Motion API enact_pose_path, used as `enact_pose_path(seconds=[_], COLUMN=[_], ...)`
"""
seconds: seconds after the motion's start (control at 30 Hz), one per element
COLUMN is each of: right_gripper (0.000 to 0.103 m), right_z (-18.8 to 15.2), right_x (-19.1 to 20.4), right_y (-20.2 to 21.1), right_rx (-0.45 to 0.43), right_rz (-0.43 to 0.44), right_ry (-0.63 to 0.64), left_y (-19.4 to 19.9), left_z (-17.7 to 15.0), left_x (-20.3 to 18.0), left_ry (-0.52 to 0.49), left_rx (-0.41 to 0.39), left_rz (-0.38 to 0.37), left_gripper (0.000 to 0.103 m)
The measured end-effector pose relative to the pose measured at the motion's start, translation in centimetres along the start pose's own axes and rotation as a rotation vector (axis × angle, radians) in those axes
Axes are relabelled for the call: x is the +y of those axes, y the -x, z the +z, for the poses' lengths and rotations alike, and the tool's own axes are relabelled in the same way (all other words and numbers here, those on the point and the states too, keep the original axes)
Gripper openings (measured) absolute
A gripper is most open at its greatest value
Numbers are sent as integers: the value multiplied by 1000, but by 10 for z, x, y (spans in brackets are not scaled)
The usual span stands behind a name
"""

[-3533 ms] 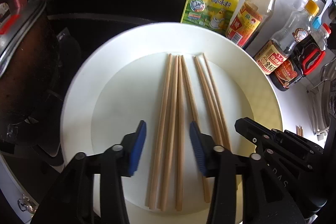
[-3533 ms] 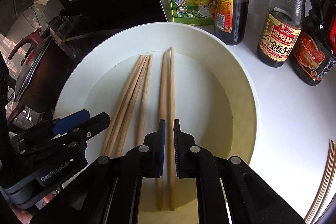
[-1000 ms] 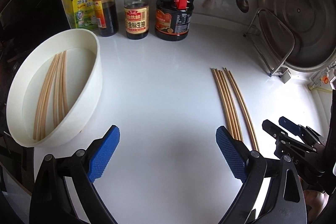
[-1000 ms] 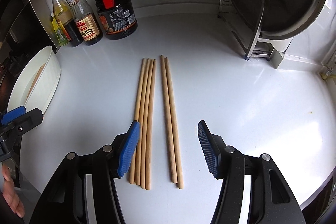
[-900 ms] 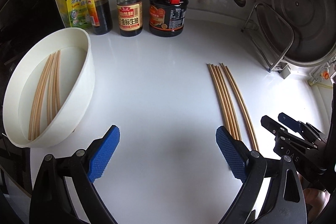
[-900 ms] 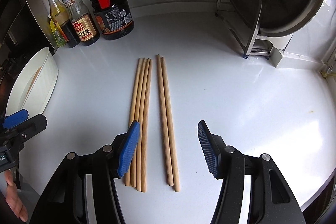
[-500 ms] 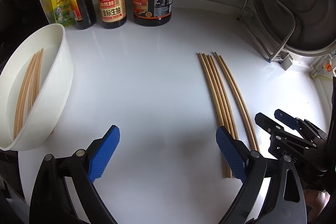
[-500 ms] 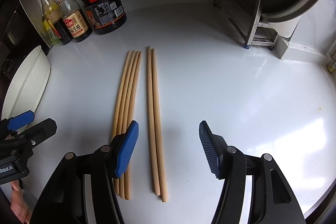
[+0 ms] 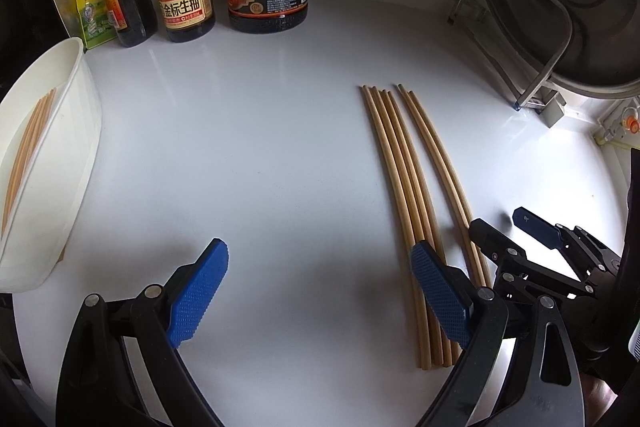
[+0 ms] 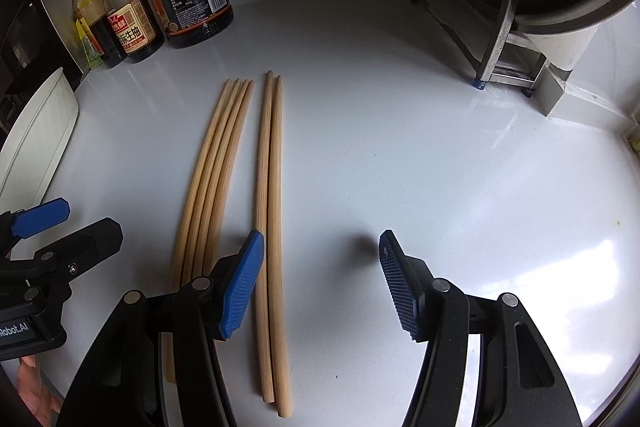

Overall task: Organize utensils
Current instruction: 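Move both open tools back to the chopstick bundle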

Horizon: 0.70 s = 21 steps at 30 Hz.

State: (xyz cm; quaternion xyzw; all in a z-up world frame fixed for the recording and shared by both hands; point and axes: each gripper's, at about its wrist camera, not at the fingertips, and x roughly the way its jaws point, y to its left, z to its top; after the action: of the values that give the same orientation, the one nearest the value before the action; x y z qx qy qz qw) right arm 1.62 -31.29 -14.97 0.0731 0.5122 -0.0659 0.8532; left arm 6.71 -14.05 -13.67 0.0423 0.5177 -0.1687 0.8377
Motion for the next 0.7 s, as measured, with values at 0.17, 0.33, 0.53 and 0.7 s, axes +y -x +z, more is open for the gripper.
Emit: enact_pose_path(seconds=[0.17, 0.33, 0.53, 0.7], right_gripper=[58, 58, 58, 58], right_z=[-1, -1, -1, 0], right_x=[-3, -5, -2, -12], right_y=[1, -2, -4, -4], right_rx=[-11, -7, -18, -23], right_rz=[-6, -9, -37, -48], right_ry=[14, 17, 55, 47], left_y=[-8, -14, -21, -25], left_z=[-3, -3, -3, -3], left_x=[-5, -8, -11, -18], left_ry=[-4, -4, 2, -16], left_rx=[15, 17, 26, 31], left_rz=[-3, 0, -1, 9], left_gripper=[91, 91, 91, 91])
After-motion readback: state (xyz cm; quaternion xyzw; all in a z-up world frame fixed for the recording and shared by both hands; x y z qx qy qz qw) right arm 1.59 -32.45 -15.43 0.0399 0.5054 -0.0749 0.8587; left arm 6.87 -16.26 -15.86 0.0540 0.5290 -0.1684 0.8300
